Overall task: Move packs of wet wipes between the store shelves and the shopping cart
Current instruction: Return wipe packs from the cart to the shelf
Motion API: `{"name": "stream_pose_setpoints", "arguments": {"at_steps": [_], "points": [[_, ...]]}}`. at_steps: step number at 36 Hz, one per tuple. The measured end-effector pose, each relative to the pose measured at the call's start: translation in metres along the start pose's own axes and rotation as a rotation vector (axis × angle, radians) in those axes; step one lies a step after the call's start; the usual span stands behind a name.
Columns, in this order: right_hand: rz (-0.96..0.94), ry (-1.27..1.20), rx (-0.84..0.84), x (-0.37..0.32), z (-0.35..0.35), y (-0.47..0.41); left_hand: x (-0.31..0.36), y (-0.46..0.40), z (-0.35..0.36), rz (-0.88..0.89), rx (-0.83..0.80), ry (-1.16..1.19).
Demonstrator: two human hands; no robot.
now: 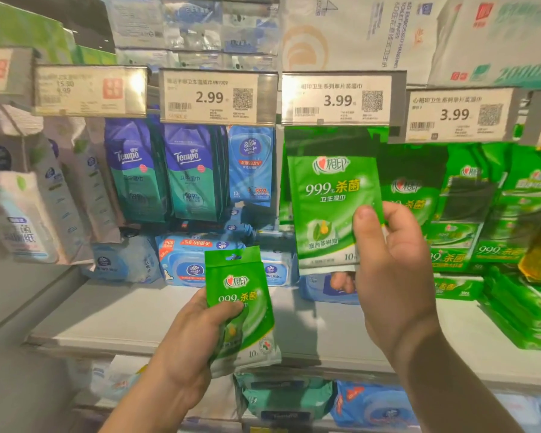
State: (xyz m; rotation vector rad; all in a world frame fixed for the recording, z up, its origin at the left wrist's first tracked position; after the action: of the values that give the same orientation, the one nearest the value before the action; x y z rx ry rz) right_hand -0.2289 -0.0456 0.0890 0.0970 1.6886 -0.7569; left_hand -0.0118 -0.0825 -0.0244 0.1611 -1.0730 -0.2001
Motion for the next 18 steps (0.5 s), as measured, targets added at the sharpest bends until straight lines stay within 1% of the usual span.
{"name": "stream_pose_setpoints", "arguments": {"at_steps": [4,8,12,18], "points": [[0.084,-0.016,0.039,0.018,0.001,-0.002,0.002,0.001,-0.003,0.011,0.013,-0.007],[0.110,0.013,0.030,0.026,0.003,0.000,0.002,0.001,-0.005,0.002,0.022,-0.011],[0.029,0.025,0.003,0.017,0.005,0.004,0.002,0.001,-0.006,-0.004,0.026,-0.005],[-0.078,-0.049,0.024,-0.008,0.002,0.009,0.001,0.000,-0.005,-0.014,0.026,-0.003]]}}
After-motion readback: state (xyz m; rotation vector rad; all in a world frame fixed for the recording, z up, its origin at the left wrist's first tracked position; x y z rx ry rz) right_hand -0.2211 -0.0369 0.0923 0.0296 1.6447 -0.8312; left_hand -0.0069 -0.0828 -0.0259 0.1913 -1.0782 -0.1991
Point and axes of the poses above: each hand's wrist, its own y-axis away from the middle knuckle, its own z-axis out of the palm, x = y × z, the point moved 9 cm from there along -y, towards the middle knuckle, and after that the axes turned 15 degrees about y, right-handed, at the moved point
